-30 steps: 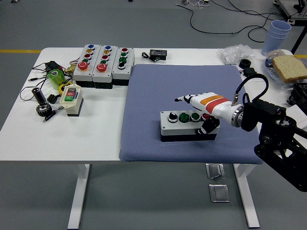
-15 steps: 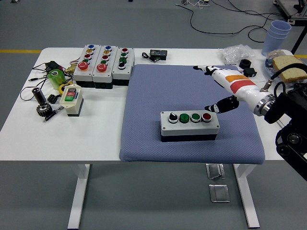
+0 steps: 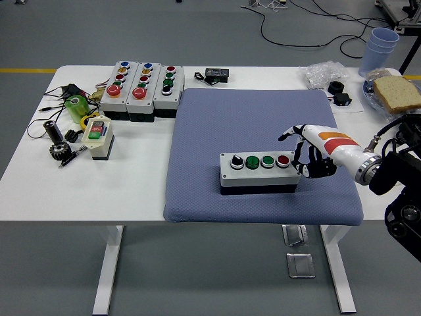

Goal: Pick up the button,place it on the desk,press the button,press the button

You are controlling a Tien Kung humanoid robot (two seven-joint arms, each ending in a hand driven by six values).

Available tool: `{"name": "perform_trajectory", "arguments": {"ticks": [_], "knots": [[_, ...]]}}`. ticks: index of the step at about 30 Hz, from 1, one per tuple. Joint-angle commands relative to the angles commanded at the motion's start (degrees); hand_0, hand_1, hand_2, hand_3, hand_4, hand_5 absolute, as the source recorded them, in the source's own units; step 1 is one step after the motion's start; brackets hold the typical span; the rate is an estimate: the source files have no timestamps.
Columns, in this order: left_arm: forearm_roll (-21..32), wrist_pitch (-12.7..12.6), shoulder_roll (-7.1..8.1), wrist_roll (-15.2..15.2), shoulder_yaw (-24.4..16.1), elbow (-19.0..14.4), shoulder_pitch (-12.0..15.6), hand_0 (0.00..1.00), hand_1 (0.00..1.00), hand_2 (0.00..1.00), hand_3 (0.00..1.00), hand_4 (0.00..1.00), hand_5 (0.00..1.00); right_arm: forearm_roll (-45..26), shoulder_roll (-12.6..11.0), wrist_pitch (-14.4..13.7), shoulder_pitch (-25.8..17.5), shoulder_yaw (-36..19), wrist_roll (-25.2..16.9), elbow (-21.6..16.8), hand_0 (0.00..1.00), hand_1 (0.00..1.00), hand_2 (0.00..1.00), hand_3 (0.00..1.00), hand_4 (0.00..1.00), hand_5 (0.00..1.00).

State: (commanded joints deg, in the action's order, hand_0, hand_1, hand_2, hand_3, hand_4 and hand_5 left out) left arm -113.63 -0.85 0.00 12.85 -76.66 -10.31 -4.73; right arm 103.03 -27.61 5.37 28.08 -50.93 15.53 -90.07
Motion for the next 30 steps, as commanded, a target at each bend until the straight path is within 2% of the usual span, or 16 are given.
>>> {"name": "perform_trajectory", "arguments": {"ticks": [4,14,30], "knots": [[-0.2,0.04,0.0,-0.02,0.01,0.0,0.15,0.654,0.639,0.661,0.56,0.336,0.849,0.79,0.04,1.22,-0.3,0.14,0.24,-0.19,0.126,0.002,0.236,0.683,0.519,0.046],[-0.13,0.09,0.0,-0.08,0.2,0.0,0.11,0.653,0.639,0.662,0.56,0.334,0.847,1.18,-0.18,2.24,-0.83,0.16,0.59,-0.23,0.125,0.002,0.232,0.67,0.487,0.031],[0.41,-0.04,0.0,-0.13,0.28,0.0,-0.49,0.653,0.639,0.662,0.56,0.335,0.847,1.38,-0.11,4.33,-0.62,1.25,1.52,0.69,0.129,0.002,0.233,0.663,0.484,0.04]]}}
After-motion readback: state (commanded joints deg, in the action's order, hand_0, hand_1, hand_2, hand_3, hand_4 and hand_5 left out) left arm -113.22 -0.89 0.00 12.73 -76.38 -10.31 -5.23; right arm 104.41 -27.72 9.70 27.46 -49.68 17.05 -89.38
